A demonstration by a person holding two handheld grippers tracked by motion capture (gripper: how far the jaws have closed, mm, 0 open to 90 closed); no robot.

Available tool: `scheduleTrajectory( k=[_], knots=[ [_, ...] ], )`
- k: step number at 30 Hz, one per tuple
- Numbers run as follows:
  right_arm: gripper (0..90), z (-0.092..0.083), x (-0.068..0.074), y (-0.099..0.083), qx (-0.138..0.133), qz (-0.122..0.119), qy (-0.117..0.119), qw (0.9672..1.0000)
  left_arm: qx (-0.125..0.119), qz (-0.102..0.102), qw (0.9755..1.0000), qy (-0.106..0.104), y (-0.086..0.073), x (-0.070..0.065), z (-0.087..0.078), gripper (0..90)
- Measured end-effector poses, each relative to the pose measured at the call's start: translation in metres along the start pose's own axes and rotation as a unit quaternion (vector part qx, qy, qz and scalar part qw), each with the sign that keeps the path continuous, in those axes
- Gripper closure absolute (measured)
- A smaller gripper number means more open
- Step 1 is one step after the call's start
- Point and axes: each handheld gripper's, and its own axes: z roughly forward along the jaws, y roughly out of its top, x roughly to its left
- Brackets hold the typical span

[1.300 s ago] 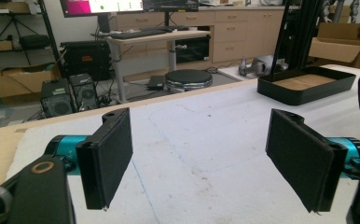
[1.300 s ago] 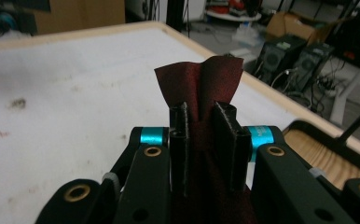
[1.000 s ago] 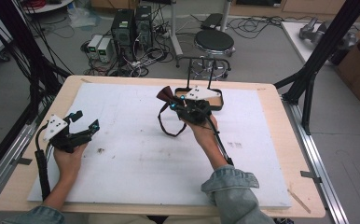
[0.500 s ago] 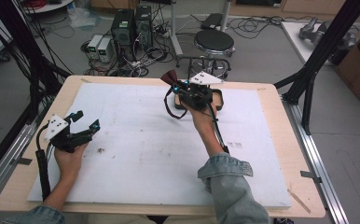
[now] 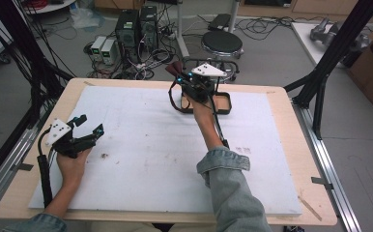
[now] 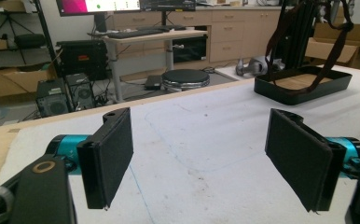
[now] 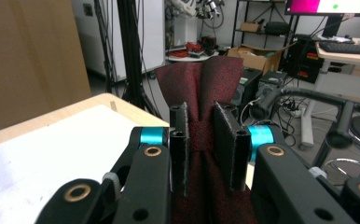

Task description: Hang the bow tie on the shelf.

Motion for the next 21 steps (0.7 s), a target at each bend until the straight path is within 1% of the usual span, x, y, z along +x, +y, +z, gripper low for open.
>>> scheduleTrajectory(
  k=[2, 5, 7, 8, 11, 13, 21],
  knots=[
    [76.3, 0.004, 0.000, 0.001, -0.002, 0.006, 0.002, 1.0000, 0.000, 0.000, 1.0000, 0.000, 0.000, 0.000, 0.000, 23.6],
    [76.3, 0.008, -0.001, 0.002, -0.001, 0.003, -0.003, 1.0000, 0.000, 0.000, 1.0000, 0.000, 0.000, 0.000, 0.000, 23.6],
    [76.3, 0.009, -0.002, 0.005, -0.004, 0.002, -0.004, 1.0000, 0.000, 0.000, 1.0000, 0.000, 0.000, 0.000, 0.000, 23.6],
    [76.4, 0.010, -0.002, 0.006, -0.009, -0.001, -0.005, 0.9999, 0.000, 0.000, 1.0000, 0.000, 0.000, 0.000, 0.000, 23.6],
    [76.3, 0.010, -0.004, 0.008, -0.014, 0.004, -0.007, 0.9999, 0.000, 0.000, 1.0000, 0.000, 0.000, 0.000, 0.000, 23.6],
    [76.4, 0.011, -0.006, 0.008, -0.016, 0.002, -0.009, 0.9998, 0.000, 0.000, 1.0000, 0.000, 0.000, 0.000, 0.000, 23.6],
    [76.3, 0.019, -0.014, 0.007, -0.017, 0.009, -0.018, 0.9997, -0.001, -0.002, 1.0000, -0.001, 0.000, 0.000, 0.000, 23.7]
  ],
)
